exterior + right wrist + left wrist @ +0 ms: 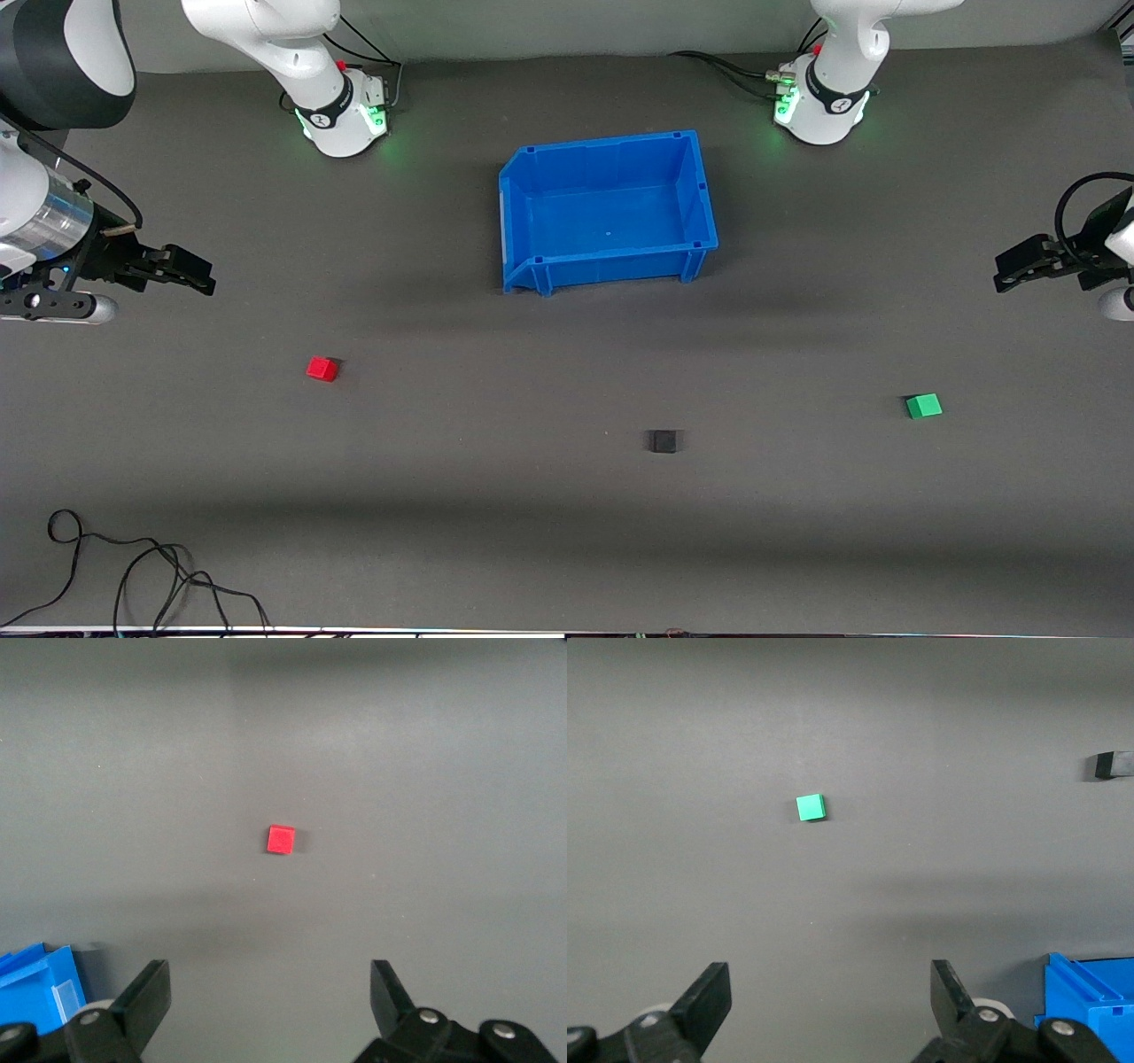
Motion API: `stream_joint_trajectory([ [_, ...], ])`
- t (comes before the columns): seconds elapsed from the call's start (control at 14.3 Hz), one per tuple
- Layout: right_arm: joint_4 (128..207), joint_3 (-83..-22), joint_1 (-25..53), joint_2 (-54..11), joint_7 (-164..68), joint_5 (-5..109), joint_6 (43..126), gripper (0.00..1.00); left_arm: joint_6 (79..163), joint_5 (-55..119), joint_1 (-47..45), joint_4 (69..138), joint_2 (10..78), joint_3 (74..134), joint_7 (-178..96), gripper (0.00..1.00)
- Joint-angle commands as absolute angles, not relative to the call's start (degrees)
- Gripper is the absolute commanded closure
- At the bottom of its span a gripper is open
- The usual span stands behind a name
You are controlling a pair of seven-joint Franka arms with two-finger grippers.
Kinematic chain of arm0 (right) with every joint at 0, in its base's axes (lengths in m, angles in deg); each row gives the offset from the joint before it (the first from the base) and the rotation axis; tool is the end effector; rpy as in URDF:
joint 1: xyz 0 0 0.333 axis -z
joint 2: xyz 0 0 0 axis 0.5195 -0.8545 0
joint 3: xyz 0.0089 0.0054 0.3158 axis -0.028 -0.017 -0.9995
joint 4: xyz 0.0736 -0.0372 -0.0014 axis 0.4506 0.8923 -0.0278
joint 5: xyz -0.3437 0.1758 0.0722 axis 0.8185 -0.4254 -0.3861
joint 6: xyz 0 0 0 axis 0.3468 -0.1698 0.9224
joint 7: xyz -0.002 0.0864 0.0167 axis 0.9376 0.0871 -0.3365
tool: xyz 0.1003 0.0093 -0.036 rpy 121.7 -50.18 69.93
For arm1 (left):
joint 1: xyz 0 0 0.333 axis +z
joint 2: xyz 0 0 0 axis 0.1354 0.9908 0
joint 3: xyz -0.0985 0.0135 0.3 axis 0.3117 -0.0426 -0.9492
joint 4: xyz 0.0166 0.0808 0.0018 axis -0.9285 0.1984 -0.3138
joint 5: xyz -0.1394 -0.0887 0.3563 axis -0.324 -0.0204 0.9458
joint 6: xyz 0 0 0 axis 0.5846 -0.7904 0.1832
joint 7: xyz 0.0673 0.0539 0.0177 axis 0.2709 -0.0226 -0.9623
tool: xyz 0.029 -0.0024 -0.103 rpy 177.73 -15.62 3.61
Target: Attach green and red cubes to black cube
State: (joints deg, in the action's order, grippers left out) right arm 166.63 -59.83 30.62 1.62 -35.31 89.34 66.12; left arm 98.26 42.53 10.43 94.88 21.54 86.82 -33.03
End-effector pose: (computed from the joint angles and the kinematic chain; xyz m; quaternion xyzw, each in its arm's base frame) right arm 0.5600 0.0225 0.5629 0.9988 -0.0458 -0.0157 0.0060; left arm 0.5766 0.0212 0.5895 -0.9999 -0.0033 0.0018 0.0147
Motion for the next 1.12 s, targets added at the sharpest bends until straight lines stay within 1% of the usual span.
stream_joint_trajectory([
  [0.0, 168.46, -60.04, 30.68, 0.83, -36.45, 90.12, 67.27, 0.00, 99.48, 42.73, 10.68, 96.50, 20.27, 86.55, -32.17, 0.00],
  [0.14, 168.73, -59.69, 30.77, -1.97, -36.45, 89.86, 70.67, 0.00, 99.65, 42.73, 10.68, 96.32, 20.35, 86.55, -33.30, 0.00],
  [0.28, 169.78, -59.95, 30.68, -2.86, -36.28, 89.86, 74.98, 0.00, 98.69, 42.20, 10.95, 94.57, 21.32, 86.55, -36.27, 0.01],
  [0.42, 173.28, -59.95, 30.68, -4.79, -36.45, 89.94, 77.01, 0.00, 95.89, 44.12, 10.95, 92.11, 23.07, 86.47, -41.20, 0.06],
  [0.56, 175.67, -59.60, 30.68, -8.91, -36.63, 90.21, 84.63, 0.00, 93.42, 48.77, 10.95, 90.53, 25.00, 86.47, -42.36, 0.05],
  [0.7, 175.33, -59.42, 30.68, -13.92, -36.37, 90.38, 87.82, 0.00, 91.40, 49.14, 11.38, 90.34, 26.94, 86.47, -51.88, 0.01],
  [0.84, 174.89, -59.33, 30.68, -19.01, -35.75, 90.03, 90.80, 0.00, 92.35, 48.97, 11.39, 90.34, 28.87, 86.55, -64.89, 0.01],
  [0.98, 174.88, -59.16, 30.68, -23.85, -36.10, 90.12, 97.73, 0.00, 92.44, 48.53, 11.47, 90.34, 30.72, 86.55, -70.64, 0.01],
  [1.05, 174.88, -59.16, 30.68, -25.79, -35.23, 89.95, 98.64, 0.00, 92.53, 48.00, 12.00, 90.34, 31.77, 86.55, -72.32, 0.00],
])
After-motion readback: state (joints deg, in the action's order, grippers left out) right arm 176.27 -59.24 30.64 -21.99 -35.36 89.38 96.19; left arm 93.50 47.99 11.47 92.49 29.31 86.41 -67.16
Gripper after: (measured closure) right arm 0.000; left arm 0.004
